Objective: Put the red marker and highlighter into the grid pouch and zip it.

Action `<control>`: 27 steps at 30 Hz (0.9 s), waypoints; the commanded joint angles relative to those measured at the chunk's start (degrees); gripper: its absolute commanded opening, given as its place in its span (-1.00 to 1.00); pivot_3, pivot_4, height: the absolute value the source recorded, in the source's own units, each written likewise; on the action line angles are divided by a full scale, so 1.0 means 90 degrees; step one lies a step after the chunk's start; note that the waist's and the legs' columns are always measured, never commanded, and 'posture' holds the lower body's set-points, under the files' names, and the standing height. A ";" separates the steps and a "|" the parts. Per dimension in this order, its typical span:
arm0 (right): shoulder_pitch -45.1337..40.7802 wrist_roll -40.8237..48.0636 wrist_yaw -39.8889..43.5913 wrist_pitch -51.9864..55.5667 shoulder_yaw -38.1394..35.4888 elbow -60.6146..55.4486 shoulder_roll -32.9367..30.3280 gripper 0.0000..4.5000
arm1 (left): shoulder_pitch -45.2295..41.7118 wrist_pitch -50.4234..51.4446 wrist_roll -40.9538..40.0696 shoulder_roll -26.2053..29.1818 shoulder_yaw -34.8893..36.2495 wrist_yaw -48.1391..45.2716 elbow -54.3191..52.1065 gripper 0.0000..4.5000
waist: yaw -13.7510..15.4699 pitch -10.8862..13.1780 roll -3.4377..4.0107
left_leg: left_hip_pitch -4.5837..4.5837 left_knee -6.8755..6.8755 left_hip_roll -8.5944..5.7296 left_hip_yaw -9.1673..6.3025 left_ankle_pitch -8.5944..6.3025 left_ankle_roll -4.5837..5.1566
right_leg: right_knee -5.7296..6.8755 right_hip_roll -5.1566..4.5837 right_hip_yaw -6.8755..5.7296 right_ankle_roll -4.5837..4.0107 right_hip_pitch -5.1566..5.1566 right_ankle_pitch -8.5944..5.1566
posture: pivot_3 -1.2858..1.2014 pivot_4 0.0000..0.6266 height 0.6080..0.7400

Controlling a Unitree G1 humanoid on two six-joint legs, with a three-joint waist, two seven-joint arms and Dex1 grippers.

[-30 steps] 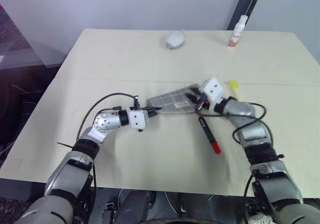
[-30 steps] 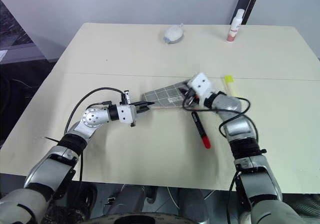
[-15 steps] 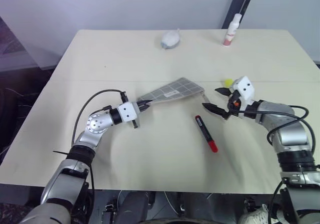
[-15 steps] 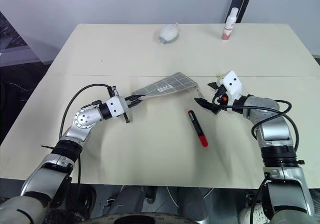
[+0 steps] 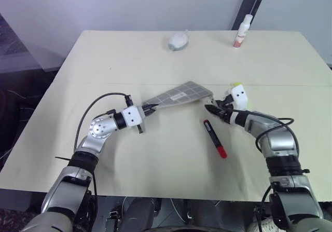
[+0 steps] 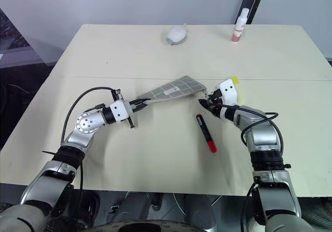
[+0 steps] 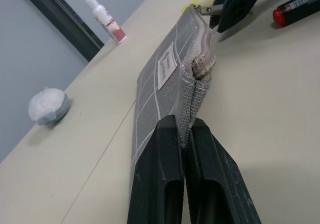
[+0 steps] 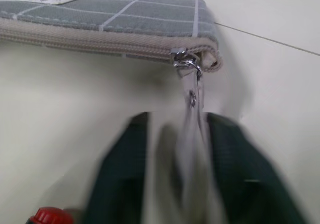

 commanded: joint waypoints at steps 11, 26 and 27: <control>-0.0423 -0.1552 0.1079 -0.1791 0.1889 -0.1433 -0.0706 -0.97 | -0.0105 0.0002 0.0150 -0.0042 0.0132 0.0350 -0.0176 -1.00 | -0.0012 0.0001 0.0000 | 0.0000 -0.0002 0.0002 -0.0001 0.0000 -0.0001 | 0.0000 0.0002 -0.0001 0.0001 -0.0002 0.0000 | 0.03 -0.52 1.00; -0.1075 -0.2062 0.1564 -0.2932 0.2981 -0.1579 0.0286 -0.97 | -0.0167 -0.0204 0.0637 -0.0086 0.0084 0.0855 -0.0128 -1.00 | -0.0001 0.0002 -0.0003 | 0.0002 0.0005 0.0000 -0.0002 0.0000 -0.0002 | 0.0000 0.0003 -0.0002 0.0002 -0.0006 0.0001 | 0.03 -0.52 1.00; -0.1131 -0.2085 0.1594 -0.3026 0.3026 -0.1531 0.0336 -0.97 | -0.0163 -0.0246 0.0685 -0.0082 0.0066 0.0885 -0.0116 -1.00 | -0.0001 0.0001 -0.0004 | 0.0003 0.0005 0.0000 -0.0002 0.0000 -0.0002 | 0.0000 0.0004 -0.0002 0.0002 -0.0006 0.0001 | 0.03 -0.52 1.00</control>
